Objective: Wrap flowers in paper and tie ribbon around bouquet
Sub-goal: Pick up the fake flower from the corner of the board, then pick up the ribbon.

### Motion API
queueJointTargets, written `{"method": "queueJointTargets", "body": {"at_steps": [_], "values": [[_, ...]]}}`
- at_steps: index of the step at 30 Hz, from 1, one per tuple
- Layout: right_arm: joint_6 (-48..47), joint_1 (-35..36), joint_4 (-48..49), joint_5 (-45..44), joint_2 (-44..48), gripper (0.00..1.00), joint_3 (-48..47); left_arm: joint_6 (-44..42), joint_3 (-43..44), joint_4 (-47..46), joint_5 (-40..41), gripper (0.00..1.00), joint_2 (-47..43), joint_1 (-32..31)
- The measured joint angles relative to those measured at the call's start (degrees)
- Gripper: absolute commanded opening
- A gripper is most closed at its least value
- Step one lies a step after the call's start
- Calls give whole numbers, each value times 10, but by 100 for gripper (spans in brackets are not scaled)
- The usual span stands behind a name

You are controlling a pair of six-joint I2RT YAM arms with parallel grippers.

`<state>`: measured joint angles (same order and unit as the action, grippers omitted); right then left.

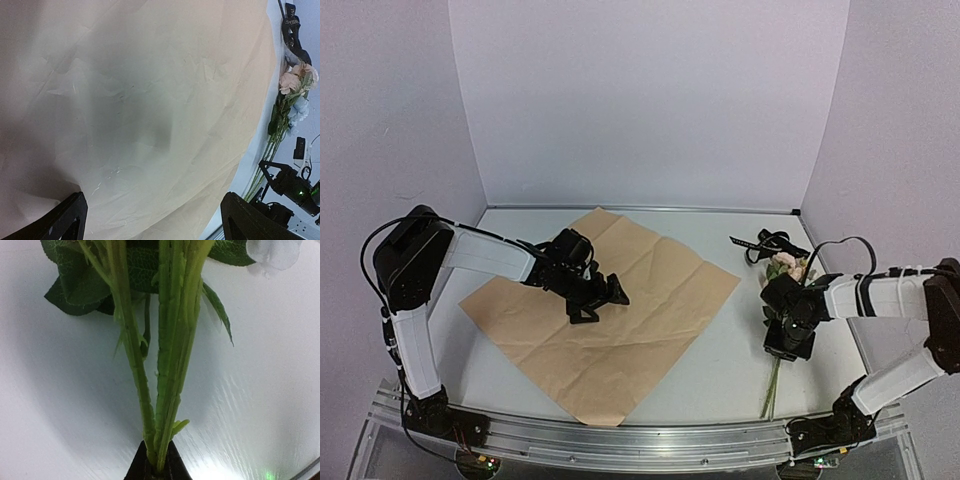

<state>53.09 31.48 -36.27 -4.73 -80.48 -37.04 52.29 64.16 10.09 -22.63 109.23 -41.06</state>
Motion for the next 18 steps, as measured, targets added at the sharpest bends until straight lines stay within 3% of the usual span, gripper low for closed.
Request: {"method": "queueJointTargets", "body": {"at_steps": [8,18], "values": [[16,0,-135,4,163,0,-7,0,2,7,-6,96,0,0],[21,0,-246,24,264,0,-100,2,2,9,-15,97,0,1]]}}
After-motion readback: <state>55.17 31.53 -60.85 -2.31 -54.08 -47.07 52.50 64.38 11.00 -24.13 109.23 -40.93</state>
